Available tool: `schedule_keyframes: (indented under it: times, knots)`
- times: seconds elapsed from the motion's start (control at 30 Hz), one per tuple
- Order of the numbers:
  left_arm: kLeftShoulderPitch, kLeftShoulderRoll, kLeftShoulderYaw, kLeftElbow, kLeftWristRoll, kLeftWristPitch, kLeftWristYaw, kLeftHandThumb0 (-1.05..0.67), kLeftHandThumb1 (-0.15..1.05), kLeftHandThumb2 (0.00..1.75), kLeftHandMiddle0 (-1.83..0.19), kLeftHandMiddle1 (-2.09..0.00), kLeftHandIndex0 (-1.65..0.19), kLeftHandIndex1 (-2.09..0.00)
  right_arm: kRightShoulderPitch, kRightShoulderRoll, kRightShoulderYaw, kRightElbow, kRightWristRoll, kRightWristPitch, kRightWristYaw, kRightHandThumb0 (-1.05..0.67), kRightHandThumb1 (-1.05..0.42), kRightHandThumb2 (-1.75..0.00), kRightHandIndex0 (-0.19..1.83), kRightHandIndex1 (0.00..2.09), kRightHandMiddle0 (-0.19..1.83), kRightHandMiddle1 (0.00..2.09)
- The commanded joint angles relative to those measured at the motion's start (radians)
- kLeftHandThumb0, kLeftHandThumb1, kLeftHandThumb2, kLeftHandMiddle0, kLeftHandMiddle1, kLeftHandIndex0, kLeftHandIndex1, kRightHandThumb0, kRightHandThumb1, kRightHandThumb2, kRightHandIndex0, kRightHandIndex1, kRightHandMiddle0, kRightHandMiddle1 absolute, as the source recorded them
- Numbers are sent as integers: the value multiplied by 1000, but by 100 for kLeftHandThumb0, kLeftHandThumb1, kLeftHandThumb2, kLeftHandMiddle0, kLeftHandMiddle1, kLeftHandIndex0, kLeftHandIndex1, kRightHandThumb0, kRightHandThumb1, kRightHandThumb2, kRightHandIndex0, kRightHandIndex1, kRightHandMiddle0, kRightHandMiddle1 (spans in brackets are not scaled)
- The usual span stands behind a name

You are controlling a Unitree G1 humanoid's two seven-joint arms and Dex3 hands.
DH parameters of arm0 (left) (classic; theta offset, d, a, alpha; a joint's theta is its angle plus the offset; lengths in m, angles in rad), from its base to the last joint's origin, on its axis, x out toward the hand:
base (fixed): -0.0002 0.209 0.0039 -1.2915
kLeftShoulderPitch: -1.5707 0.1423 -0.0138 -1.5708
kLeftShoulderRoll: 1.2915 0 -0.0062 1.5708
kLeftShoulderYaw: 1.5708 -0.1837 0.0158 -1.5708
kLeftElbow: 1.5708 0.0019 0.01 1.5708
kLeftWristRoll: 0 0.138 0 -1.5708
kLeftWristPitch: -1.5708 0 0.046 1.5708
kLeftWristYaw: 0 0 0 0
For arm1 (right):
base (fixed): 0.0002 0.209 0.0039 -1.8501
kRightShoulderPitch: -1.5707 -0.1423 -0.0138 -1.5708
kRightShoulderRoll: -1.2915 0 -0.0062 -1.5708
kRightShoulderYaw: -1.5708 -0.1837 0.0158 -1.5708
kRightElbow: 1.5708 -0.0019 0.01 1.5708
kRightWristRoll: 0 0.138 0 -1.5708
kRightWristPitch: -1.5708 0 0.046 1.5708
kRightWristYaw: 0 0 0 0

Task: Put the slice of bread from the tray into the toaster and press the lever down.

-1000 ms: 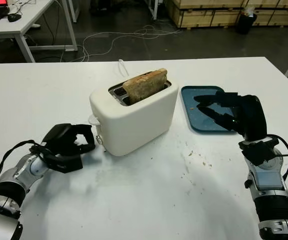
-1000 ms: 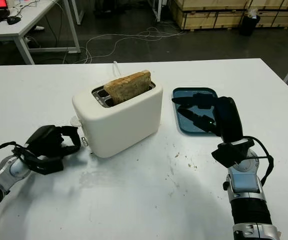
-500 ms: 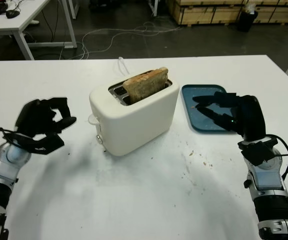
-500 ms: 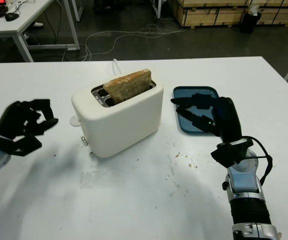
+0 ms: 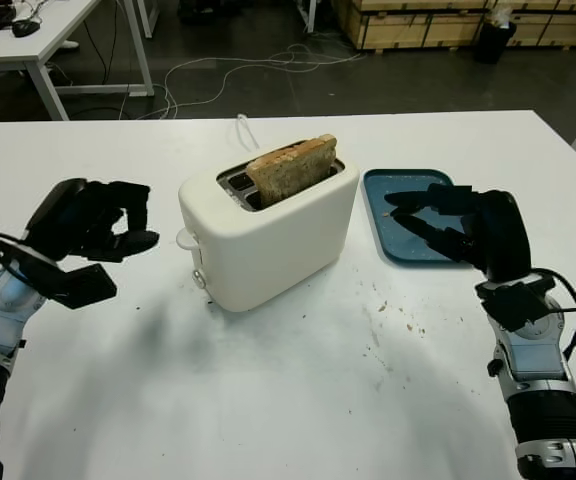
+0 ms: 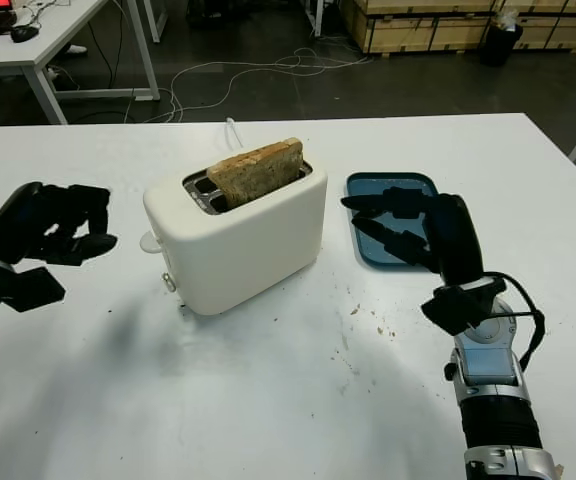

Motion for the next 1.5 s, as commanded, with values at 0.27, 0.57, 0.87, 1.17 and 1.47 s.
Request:
schedule_keyframes:
  times: [0.27, 0.57, 0.87, 1.17, 1.47]
  knots:
    - [68, -34, -21, -15, 427, -223, 406, -102, 92, 91, -134, -175, -1, -84, -15, 3, 3, -4, 5, 11, 2, -23, -92, -5, 84, 87, 113, 1]
    - [79, -29, -108, 87, 691, -275, 868, -93, 92, 89, -96, -175, 0, -25, -17, 7, 10, -2, 0, 17, 2, -24, -92, -6, 84, 89, 113, 1]
    - [45, 16, -249, 158, 862, -164, 1171, -85, 92, 96, -32, -175, 0, 0, -10, 4, 7, -16, -6, 28, -5, -24, -92, -6, 83, 90, 112, 1]
    - [46, 40, -295, 164, 761, -139, 1036, -95, 92, 97, -156, -175, -5, -7, -11, 3, 6, -15, -8, 23, -7, -24, -92, -5, 83, 90, 113, 1]
    - [69, 55, -285, 113, 666, -122, 888, -99, 92, 100, -157, -175, 0, -29, -12, 3, 5, -9, 5, 14, 4, -24, -92, -4, 83, 91, 113, 1]
